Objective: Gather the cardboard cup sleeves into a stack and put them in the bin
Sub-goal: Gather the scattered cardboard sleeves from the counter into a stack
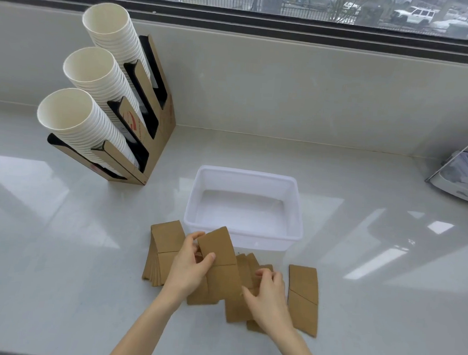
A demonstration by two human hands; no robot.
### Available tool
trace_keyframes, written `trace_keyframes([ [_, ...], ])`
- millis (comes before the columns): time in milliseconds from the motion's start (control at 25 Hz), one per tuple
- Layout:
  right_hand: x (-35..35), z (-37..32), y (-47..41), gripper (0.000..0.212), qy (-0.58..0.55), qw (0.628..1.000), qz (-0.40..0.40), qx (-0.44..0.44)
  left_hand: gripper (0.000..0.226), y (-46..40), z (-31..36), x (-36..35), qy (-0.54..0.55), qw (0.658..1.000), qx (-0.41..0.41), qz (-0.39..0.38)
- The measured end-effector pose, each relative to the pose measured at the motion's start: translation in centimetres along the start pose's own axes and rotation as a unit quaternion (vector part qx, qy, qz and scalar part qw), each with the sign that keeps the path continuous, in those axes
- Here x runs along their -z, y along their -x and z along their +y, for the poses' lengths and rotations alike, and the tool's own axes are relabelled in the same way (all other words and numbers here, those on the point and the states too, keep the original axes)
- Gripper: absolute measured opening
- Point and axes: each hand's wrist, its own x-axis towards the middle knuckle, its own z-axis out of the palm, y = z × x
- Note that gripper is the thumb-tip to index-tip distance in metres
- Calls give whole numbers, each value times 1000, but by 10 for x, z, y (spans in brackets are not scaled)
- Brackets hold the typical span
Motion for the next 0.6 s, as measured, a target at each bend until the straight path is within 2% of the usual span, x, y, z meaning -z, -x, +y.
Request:
trace_keyframes([
  [160,-17,-2,2,56,89,995,28,17,31,-1,-2,3,-16,1000,-8,12],
  [320,-17,-2,-1,48,99,995,24,7,24,1,-2,5,-33,999,-17,11],
  [440,-11,1,-5,29,42,999,17,-11,17,2,1,5,-44,999,-26,14],
  [600,10,1,-7,10,-127,990,-8,-56,14,1,1,6,-47,999,-27,7],
])
